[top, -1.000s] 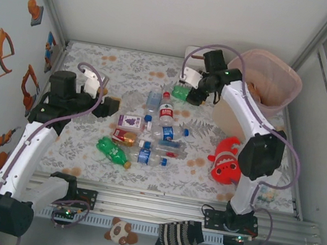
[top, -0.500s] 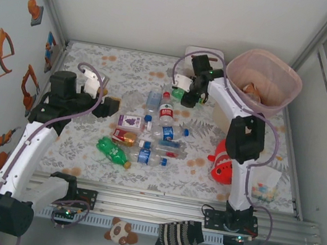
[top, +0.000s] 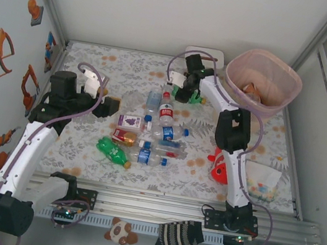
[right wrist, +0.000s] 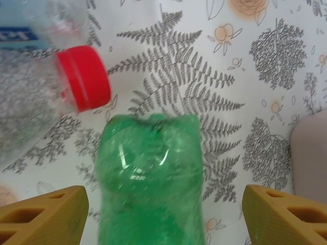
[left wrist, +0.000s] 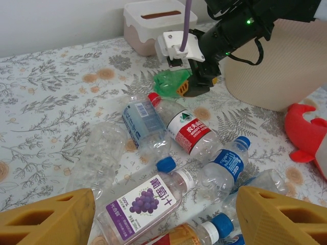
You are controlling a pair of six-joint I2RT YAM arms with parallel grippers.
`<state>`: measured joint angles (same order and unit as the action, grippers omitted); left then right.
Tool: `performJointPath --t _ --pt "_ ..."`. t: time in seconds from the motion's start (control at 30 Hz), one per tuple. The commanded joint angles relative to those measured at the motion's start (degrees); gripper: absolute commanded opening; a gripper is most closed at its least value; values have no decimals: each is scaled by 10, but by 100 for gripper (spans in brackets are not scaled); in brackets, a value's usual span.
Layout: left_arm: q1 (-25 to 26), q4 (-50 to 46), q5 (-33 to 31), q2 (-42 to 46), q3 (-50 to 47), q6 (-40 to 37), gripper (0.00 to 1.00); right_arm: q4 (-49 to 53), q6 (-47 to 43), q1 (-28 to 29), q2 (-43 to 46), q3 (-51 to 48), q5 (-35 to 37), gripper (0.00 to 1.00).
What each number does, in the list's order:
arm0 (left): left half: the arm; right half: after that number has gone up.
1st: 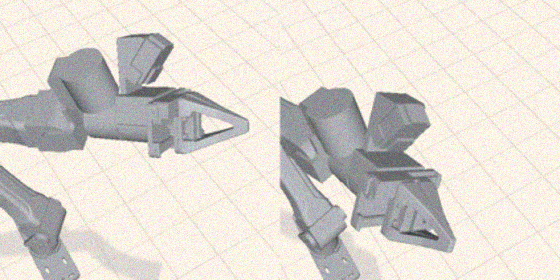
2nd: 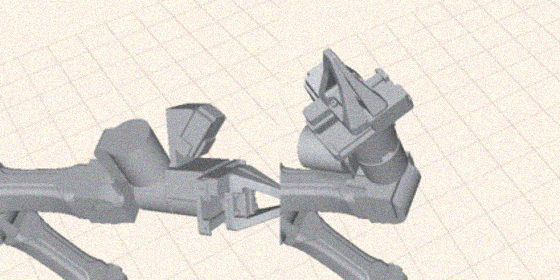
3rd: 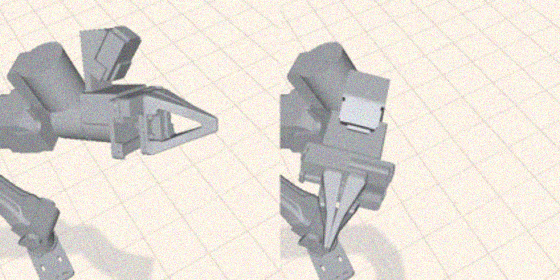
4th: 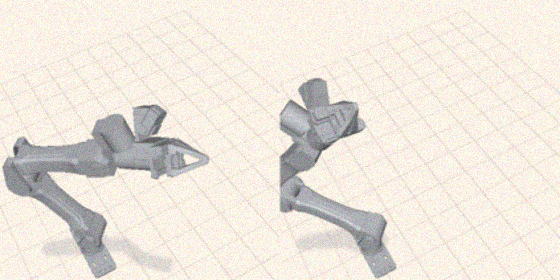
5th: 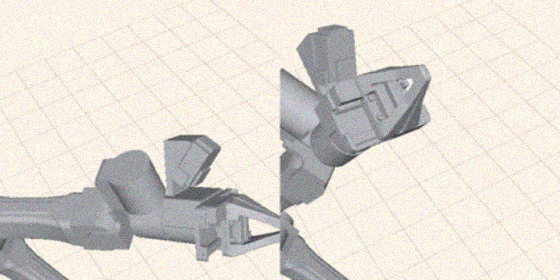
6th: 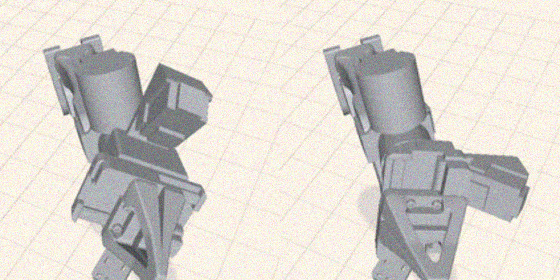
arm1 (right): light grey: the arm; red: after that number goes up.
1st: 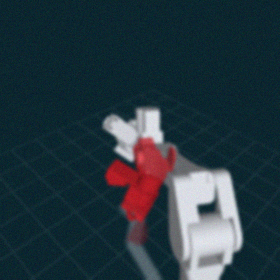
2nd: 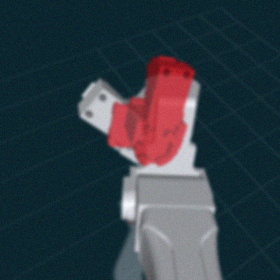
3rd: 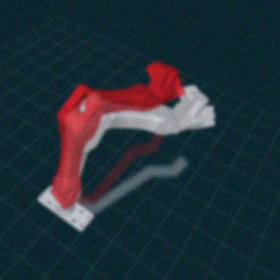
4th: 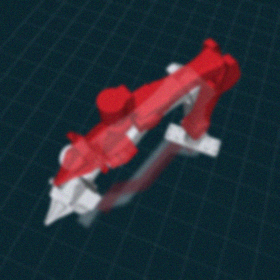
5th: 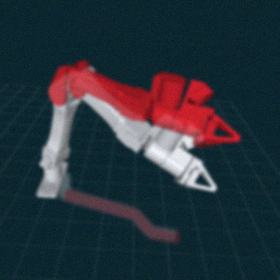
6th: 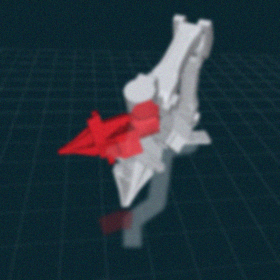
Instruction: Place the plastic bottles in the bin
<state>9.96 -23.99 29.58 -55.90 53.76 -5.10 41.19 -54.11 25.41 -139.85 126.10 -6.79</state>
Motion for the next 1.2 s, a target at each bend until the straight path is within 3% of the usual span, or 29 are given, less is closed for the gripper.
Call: performJointPath --t 0.0,0.53,0.83,1.17 --pt "3 8 6 1 -9 7 73 1 -7 4 -29 40 -11 78" --pt "9 5 3 -3 -8 6 73 -13 22 5 -66 48 -3 67" --pt "9 4 3 -3 -7 7 73 -30 40 6 -40 25 -5 56" --pt "12 4 1 3 -8 7 73 -30 60 12 27 11 -9 54"
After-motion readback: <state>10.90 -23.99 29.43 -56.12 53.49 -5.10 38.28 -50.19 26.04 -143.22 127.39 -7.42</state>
